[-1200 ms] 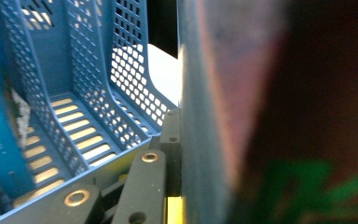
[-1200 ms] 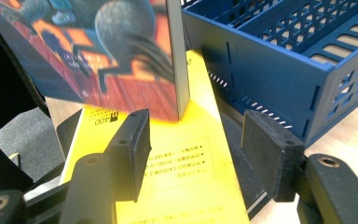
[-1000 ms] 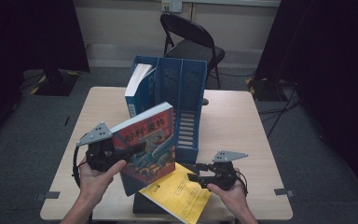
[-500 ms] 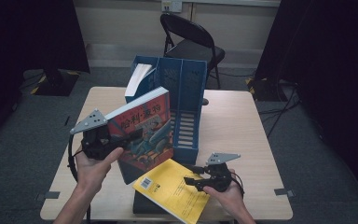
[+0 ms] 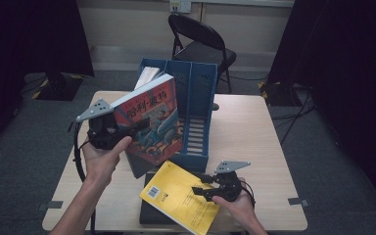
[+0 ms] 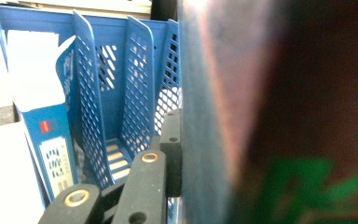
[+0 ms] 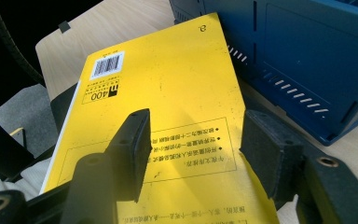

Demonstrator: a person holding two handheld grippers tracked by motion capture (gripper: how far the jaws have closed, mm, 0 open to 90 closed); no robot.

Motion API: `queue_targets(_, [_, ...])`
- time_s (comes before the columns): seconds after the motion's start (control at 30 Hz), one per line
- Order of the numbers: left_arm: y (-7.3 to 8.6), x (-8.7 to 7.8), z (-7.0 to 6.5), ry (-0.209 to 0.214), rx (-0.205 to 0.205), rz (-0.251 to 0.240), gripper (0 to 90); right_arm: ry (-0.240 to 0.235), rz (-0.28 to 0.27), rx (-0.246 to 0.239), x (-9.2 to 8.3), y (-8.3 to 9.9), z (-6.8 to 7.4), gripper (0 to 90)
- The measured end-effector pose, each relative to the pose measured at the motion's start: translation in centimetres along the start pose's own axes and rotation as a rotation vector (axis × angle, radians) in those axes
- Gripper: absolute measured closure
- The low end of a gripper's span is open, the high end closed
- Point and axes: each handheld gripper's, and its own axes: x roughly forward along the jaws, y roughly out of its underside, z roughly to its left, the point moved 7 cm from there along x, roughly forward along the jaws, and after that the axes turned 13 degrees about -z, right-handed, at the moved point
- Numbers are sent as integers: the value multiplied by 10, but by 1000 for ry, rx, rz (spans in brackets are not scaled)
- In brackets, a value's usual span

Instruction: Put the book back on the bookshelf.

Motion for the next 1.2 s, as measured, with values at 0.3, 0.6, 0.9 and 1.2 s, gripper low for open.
queue_targets(0.3, [-3,25,11,-51,-13,-4,745,-3,5,0,1,1,1,425])
queue_targets(0.6, [5,46,18,-162,-1,6,745,-3,6,0,-1,2,0,426])
queue_targets(0.9, [12,68,19,-186,-1,31,745,-8,7,2,0,2,0,428])
queue_targets(1.2, [8,79,26,-244,2,38,745,-13,8,4,-1,3,0,430])
